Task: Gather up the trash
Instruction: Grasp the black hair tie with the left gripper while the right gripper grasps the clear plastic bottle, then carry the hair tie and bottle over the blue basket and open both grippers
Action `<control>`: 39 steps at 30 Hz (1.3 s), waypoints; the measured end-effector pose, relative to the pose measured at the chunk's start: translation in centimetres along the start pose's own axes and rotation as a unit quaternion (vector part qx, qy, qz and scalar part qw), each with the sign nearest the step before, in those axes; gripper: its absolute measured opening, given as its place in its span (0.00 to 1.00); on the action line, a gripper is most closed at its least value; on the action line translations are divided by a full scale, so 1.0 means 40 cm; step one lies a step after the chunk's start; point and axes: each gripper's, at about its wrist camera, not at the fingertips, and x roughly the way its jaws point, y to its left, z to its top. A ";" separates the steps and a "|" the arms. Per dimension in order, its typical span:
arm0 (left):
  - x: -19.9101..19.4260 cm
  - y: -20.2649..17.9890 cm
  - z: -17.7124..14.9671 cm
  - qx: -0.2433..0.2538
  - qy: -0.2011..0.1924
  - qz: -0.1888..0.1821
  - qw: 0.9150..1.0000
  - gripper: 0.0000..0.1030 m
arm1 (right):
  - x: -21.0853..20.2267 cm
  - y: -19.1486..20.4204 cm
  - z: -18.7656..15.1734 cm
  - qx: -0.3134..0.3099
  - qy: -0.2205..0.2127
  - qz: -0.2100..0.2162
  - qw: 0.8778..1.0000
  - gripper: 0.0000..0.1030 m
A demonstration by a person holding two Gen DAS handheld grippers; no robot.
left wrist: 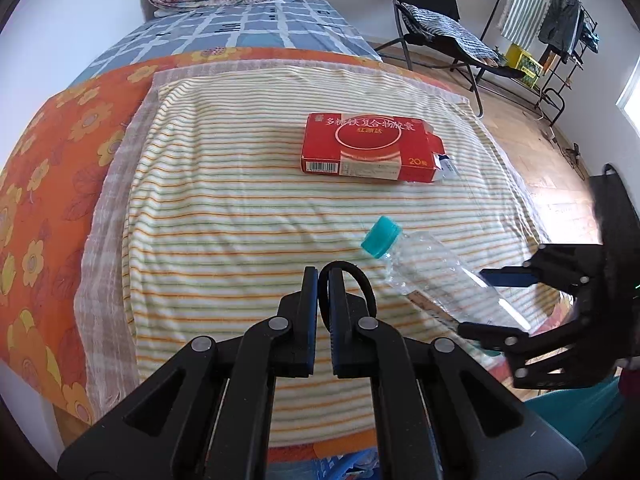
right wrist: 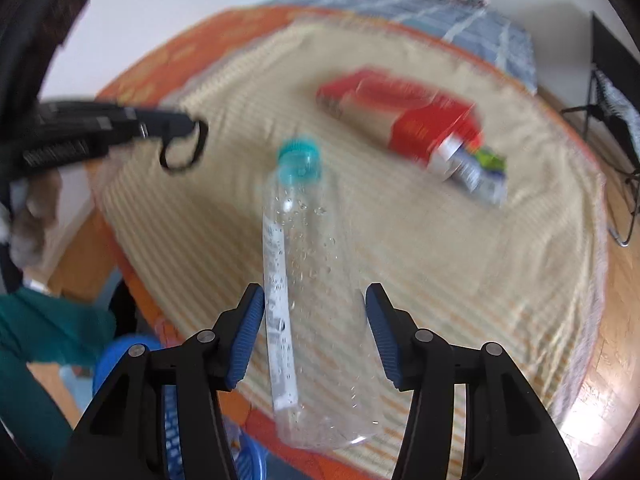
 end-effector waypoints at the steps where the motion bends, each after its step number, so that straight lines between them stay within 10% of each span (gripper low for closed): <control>1: -0.004 0.001 -0.003 -0.001 0.000 0.000 1.000 0.03 | 0.000 0.003 0.006 -0.003 -0.002 0.000 1.000 0.50; 22: -0.044 0.042 -0.045 -0.006 0.001 -0.008 1.000 0.03 | 0.076 0.026 0.116 0.023 -0.008 -0.010 1.000 0.51; 39: -0.137 -0.063 -0.207 0.032 0.008 -0.050 0.998 0.03 | -0.167 0.121 -0.098 0.022 -0.084 0.026 0.996 0.51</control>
